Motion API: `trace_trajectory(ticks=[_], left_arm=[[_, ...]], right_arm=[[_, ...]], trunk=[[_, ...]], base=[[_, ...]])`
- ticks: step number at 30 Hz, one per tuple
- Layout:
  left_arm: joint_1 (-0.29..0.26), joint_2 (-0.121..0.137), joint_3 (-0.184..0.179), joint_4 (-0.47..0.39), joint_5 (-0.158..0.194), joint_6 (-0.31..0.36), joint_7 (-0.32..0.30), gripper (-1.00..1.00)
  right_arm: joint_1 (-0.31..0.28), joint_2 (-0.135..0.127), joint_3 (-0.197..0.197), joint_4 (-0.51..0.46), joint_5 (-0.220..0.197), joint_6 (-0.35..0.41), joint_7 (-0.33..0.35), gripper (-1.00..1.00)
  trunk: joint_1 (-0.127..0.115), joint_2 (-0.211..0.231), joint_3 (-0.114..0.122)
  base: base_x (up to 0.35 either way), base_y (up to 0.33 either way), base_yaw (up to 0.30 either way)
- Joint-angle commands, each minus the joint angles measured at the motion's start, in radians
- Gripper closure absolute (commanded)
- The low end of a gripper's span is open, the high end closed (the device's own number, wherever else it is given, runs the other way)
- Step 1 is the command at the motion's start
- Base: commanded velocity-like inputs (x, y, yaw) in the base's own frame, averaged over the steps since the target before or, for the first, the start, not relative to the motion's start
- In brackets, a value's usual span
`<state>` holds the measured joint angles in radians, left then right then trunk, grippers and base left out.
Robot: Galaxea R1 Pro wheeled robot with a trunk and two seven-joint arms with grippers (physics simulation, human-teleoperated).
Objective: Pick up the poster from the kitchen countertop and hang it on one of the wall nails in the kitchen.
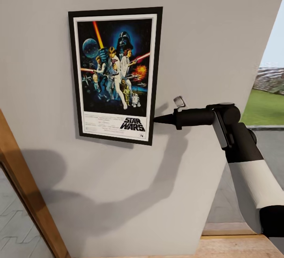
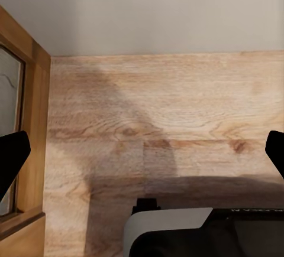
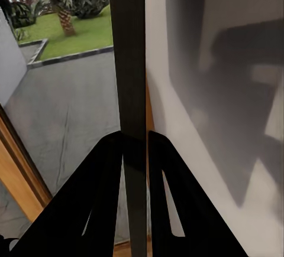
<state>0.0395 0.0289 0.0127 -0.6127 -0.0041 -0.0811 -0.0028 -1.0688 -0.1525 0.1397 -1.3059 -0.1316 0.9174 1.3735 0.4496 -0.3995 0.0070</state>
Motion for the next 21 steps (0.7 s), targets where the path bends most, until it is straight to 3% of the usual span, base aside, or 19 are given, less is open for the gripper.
trace_trajectory(ticks=[1, 21], left_arm=[[0.001, 0.0, 0.001, -0.001, 0.0, -0.002, 0.0, -1.0], [0.002, 0.009, 0.0, 0.005, -0.001, -0.014, 0.003, -1.0]], right_arm=[[0.0, -0.001, 0.002, 0.0, -0.006, 0.011, 0.001, 1.0], [0.004, -0.012, 0.0, -0.001, -0.005, 0.008, -0.004, 1.0]], trunk=[[0.0, -0.001, 0.0], [0.0, -0.001, 0.0]], base=[[0.019, 0.0, 0.0], [0.003, 0.0, 0.0]])
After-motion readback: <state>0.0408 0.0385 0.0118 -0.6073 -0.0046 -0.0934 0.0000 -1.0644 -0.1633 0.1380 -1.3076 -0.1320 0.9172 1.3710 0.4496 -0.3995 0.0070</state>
